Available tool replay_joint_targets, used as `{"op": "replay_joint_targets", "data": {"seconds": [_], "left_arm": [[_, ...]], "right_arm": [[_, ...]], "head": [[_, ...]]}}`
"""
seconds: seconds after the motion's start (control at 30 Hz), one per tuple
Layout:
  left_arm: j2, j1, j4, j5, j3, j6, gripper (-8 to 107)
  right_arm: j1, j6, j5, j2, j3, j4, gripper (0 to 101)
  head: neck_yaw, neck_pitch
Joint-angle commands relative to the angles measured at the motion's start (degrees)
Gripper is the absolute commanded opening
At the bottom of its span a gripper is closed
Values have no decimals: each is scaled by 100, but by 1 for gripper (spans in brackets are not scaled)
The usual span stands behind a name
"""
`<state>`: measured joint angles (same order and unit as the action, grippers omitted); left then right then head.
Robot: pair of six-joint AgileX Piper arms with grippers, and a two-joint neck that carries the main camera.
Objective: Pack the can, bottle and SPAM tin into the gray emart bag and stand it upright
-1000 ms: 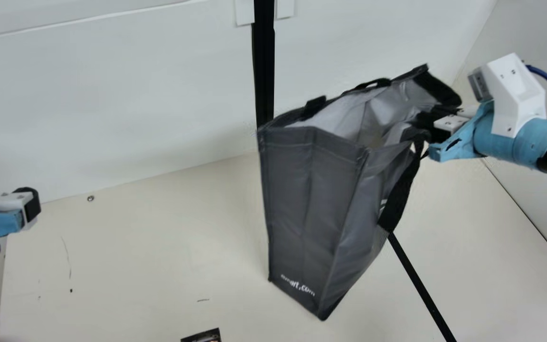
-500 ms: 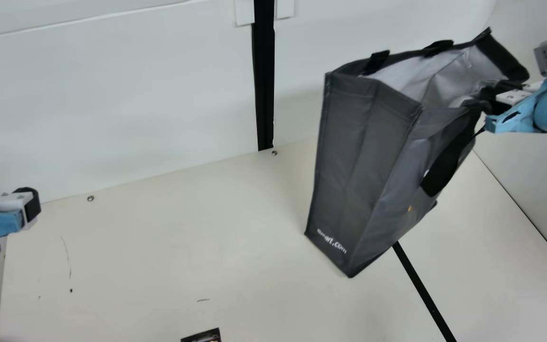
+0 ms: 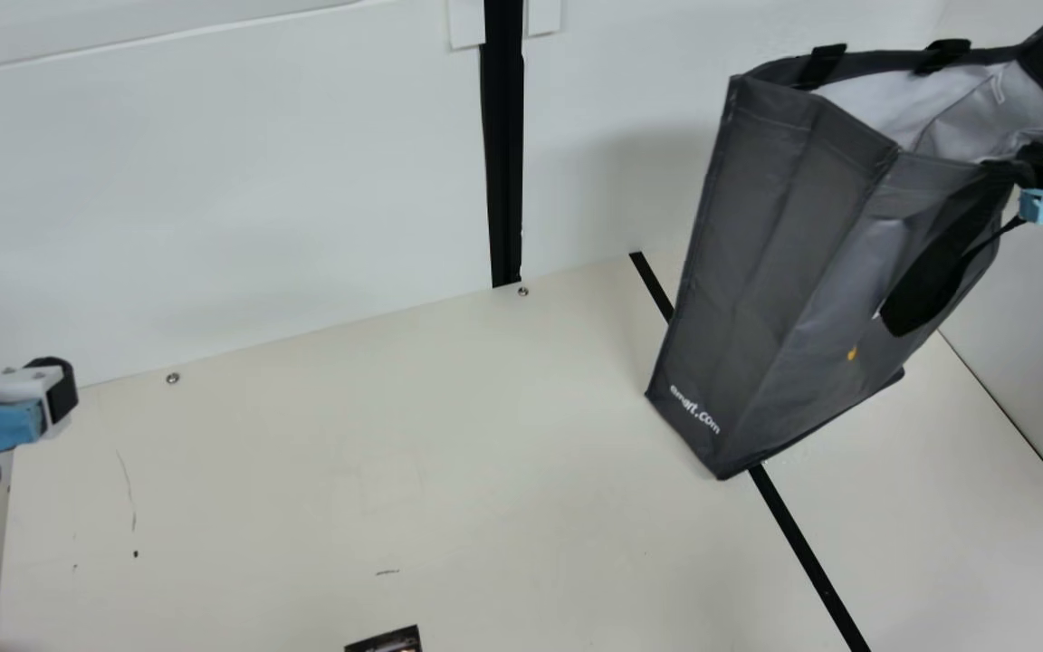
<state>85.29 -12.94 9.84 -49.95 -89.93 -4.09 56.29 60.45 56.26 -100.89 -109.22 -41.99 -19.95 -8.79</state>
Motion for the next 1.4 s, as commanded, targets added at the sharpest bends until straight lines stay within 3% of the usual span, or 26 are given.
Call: {"op": "replay_joint_targets", "data": {"seconds": [0.0, 0.17, 0.43, 1.1, 1.37], "left_arm": [[0, 0, 0, 0, 0, 0, 90], [0, 0, 0, 0, 0, 0, 90], [0, 0, 0, 0, 0, 0, 90], [0, 0, 0, 0, 0, 0, 90], [0, 0, 0, 0, 0, 0, 90]], "right_arm": [[31, -70, -10, -140, -306, 89, 0], [90, -273, 32, -412, -818, 243, 0], [105, -713, 177, -680, -1325, 194, 27], [142, -1018, 278, -443, -1775, -652, 94], [232, -1064, 485, -343, -2254, -1129, 95]], "head": [[-5, -121], [-5, -121], [-5, -121], [-5, -121], [-5, -121]]}}
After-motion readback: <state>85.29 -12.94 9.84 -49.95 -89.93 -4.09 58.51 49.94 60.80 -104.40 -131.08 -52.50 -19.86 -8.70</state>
